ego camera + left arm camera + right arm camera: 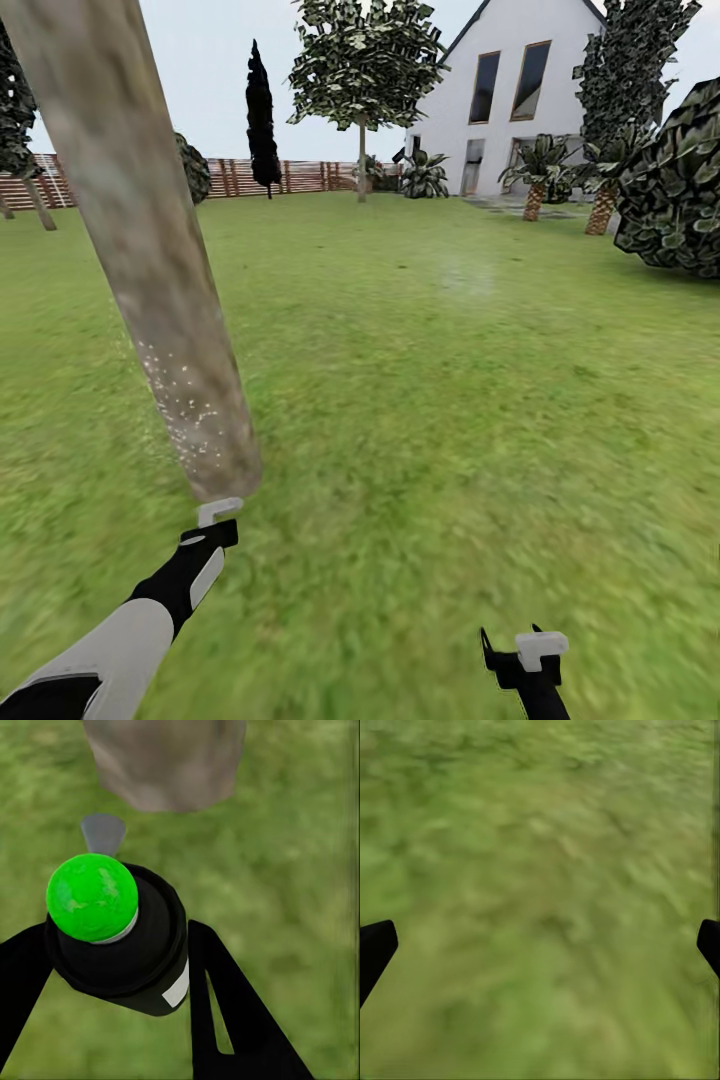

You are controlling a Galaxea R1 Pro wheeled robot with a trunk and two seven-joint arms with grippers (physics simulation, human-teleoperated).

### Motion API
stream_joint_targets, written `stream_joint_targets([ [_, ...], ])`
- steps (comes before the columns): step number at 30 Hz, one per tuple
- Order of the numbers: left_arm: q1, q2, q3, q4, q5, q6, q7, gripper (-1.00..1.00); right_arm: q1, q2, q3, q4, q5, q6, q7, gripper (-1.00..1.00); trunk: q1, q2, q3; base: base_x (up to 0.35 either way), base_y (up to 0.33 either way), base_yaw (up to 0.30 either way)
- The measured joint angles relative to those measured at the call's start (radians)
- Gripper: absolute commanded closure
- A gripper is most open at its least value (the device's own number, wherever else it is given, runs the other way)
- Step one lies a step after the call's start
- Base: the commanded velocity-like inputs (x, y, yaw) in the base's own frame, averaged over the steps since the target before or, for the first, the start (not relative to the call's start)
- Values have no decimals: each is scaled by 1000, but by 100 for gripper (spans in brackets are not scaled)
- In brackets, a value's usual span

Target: In the garden, pick up the pesticide atomizer on the floor and spray pesticide onto both trees until each tree trunk is fully covered.

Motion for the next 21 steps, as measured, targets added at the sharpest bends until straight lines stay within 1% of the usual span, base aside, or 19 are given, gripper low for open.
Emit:
stream_joint_targets([
  [4,0,1,0,0,0,0,0,100,0,1,0,0,0,0,0,-100,0,0,0,144,-251,143],
  [21,0,2,0,0,0,-2,0,100,0,1,0,0,0,0,0,-100,0,0,0,110,-258,275],
])
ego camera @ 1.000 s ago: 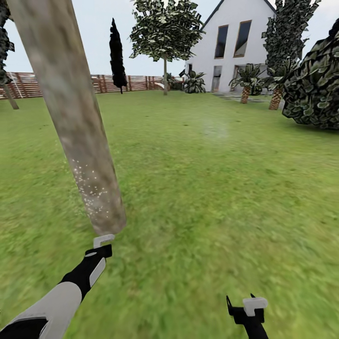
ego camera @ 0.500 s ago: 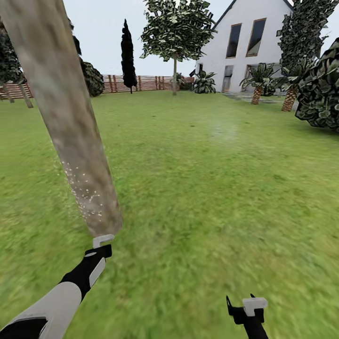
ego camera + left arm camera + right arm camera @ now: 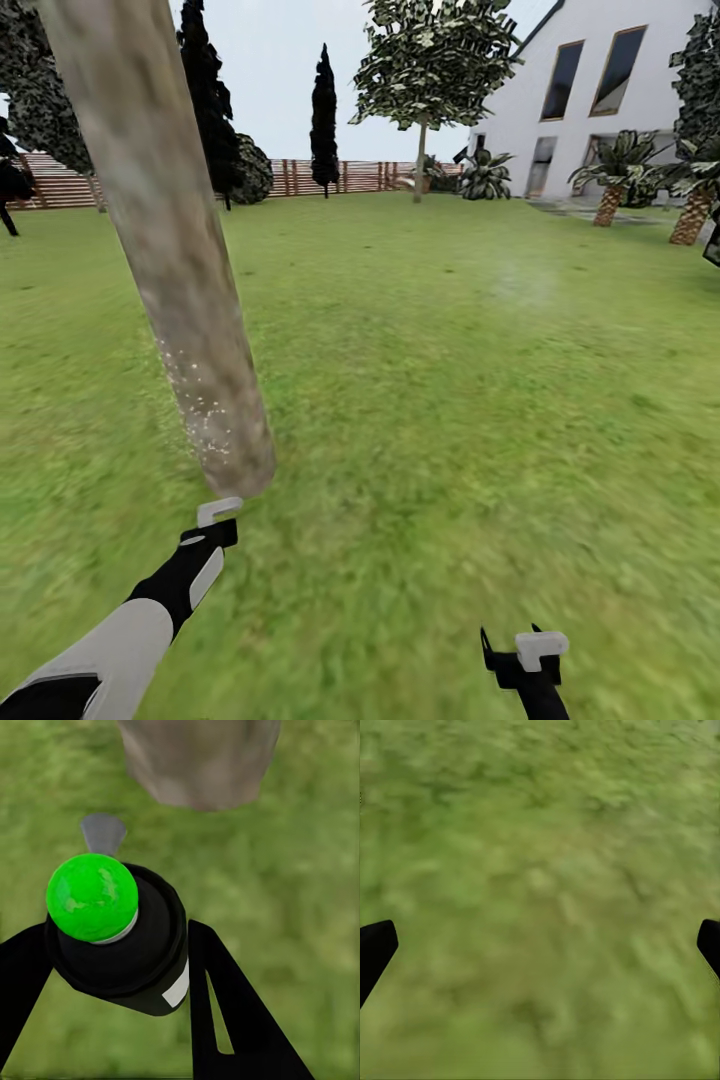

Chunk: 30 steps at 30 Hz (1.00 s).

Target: In the garden, pick up the pesticide atomizer on the floor and spray pesticide onto both trees until each tree trunk is fully covered.

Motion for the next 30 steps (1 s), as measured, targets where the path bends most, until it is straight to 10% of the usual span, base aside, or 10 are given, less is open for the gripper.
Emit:
stream_joint_targets([
  [30,0,-2,-1,0,1,0,0,100,0,0,0,0,0,0,0,-100,0,0,0,89,-265,139],
])
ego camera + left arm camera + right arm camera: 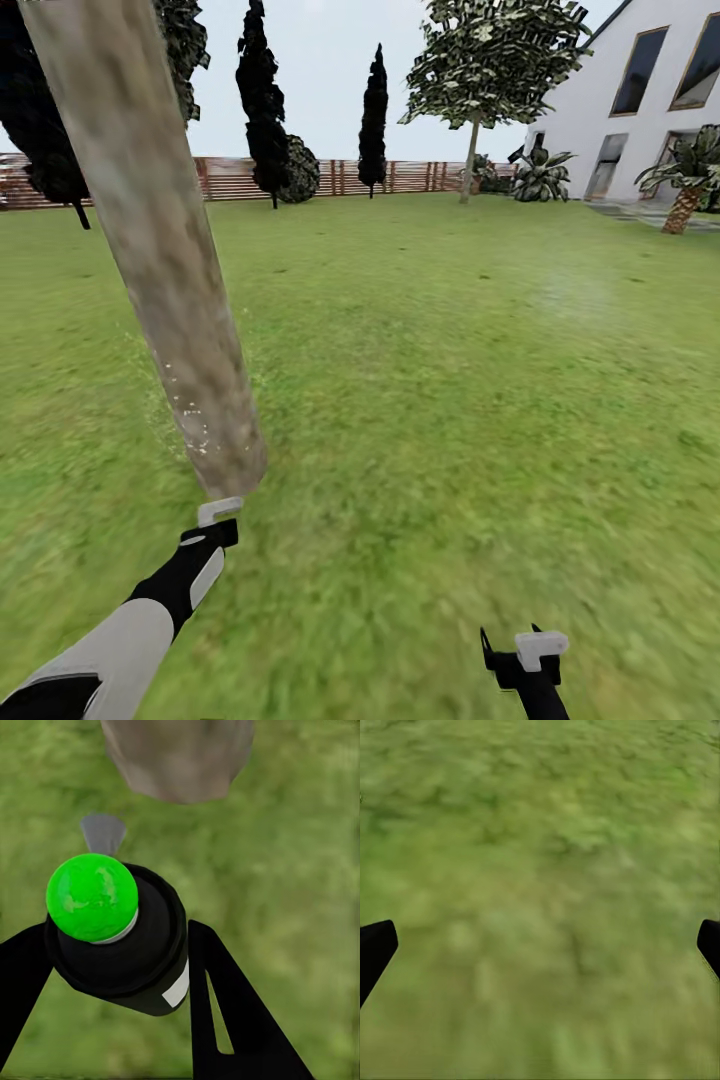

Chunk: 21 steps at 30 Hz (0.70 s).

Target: In the garden, pick up the pesticide atomizer on the floor and spray pesticide onto both trees until each tree trunk is fully covered.

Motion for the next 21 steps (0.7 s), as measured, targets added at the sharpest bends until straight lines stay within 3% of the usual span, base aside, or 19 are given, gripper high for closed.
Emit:
stream_joint_targets([
  [10,0,0,0,0,0,0,0,100,0,0,0,0,0,0,0,-100,0,0,0,113,-268,52],
  [21,0,2,1,0,-1,0,0,100,0,0,0,0,0,0,0,-100,0,0,0,117,-268,257],
])
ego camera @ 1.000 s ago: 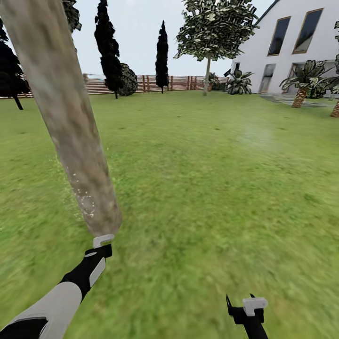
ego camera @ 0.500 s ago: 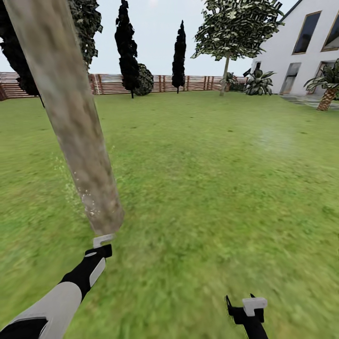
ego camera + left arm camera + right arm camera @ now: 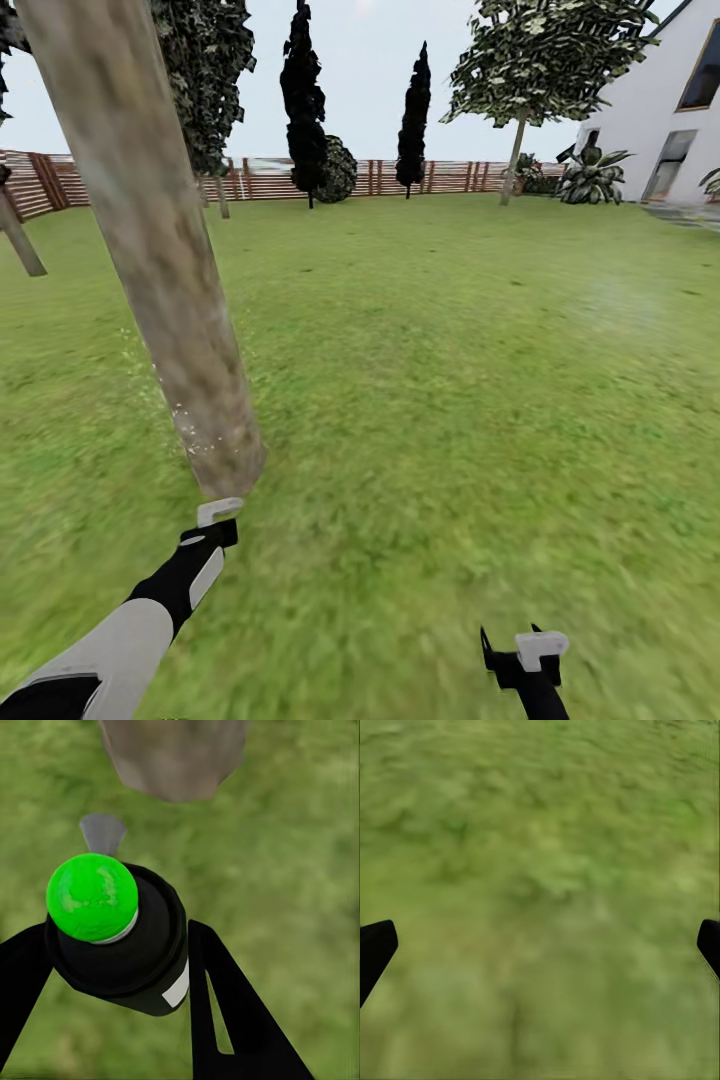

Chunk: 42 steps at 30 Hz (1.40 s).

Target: In the garden, pick up the pesticide atomizer on the floor and spray pesticide onto both trees until each tree trunk is fully covered.

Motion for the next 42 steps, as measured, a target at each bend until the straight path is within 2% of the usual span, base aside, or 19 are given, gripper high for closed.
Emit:
stream_joint_targets([
  [14,0,0,0,0,-1,-2,0,100,0,0,0,0,0,0,0,-100,0,0,0,117,-268,74],
  [26,0,0,0,0,-1,-2,0,100,0,0,0,0,0,0,0,-100,0,0,0,117,-269,259],
  [35,0,2,0,0,-1,-2,0,100,0,0,0,0,0,0,0,-100,0,0,0,117,-268,43],
  [42,0,1,0,0,-1,-1,0,100,0,0,0,0,0,0,0,-100,0,0,0,117,-268,253],
])
